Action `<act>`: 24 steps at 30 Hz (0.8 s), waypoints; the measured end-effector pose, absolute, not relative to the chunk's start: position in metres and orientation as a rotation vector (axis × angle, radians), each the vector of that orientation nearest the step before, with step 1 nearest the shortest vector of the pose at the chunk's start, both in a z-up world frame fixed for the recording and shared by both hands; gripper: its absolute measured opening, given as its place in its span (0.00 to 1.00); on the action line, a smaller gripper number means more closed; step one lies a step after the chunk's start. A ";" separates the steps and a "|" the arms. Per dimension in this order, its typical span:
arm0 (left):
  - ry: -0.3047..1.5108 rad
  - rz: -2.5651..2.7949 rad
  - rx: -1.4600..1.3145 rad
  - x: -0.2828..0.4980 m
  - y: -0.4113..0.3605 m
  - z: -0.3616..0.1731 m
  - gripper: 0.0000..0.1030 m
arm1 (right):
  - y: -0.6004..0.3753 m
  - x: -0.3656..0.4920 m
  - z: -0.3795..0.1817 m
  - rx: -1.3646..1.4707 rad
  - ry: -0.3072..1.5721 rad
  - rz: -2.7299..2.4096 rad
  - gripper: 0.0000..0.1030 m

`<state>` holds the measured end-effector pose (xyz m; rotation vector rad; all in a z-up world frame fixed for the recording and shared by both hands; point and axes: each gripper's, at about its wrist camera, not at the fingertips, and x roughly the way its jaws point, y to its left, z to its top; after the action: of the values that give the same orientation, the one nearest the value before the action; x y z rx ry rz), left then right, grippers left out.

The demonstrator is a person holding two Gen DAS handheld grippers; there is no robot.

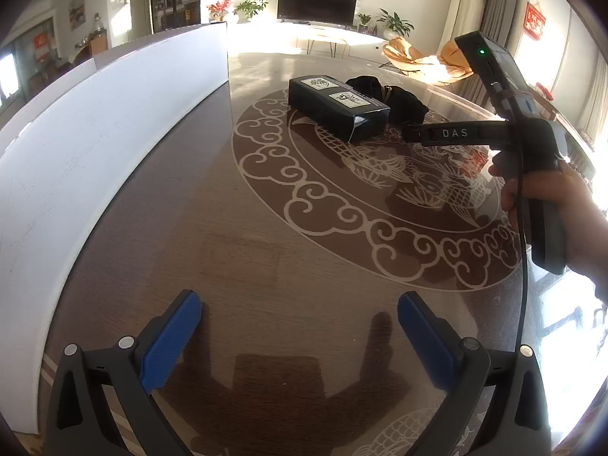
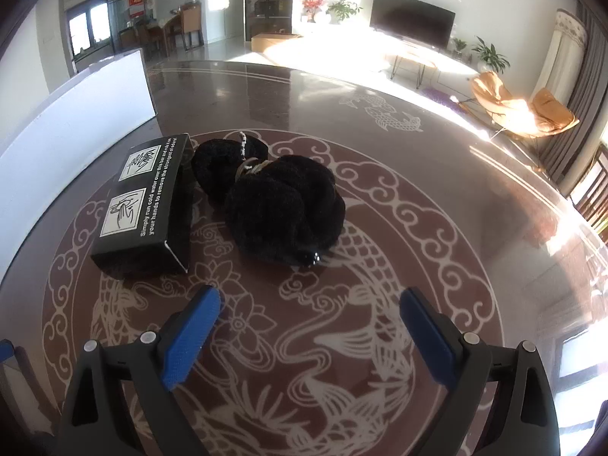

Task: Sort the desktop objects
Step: 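Grasp the black fuzzy hat with the right gripper while the left gripper grasps the black soap box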

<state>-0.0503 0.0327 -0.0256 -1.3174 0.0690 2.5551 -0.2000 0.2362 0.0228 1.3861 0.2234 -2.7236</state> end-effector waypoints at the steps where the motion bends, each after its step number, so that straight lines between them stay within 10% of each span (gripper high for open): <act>1: 0.071 2.555 -1.318 -0.051 0.033 -0.026 1.00 | 0.233 -0.211 0.024 1.377 0.261 -2.710 0.93; 8: 0.069 2.555 -1.316 -0.050 0.034 -0.026 1.00 | 0.200 -0.255 0.024 1.268 0.444 -2.558 0.93; 10: 0.067 2.554 -1.315 -0.051 0.034 -0.026 1.00 | 0.191 -0.259 0.022 1.237 0.440 -2.489 0.83; 12: 0.062 2.552 -1.314 -0.050 0.034 -0.026 1.00 | 0.184 -0.266 0.023 1.256 0.358 -2.436 0.53; 15: 0.057 2.552 -1.313 -0.050 0.035 -0.026 1.00 | 0.164 -0.256 0.025 1.245 0.344 -2.380 0.46; 24: 0.079 2.554 -1.321 -0.050 0.037 -0.026 1.00 | 0.178 -0.149 0.020 1.273 0.280 -2.494 0.46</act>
<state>-0.0498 0.0374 -0.0259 -1.3206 0.0786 2.5536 -0.1487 0.1784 0.0200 1.2733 0.2803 -2.4937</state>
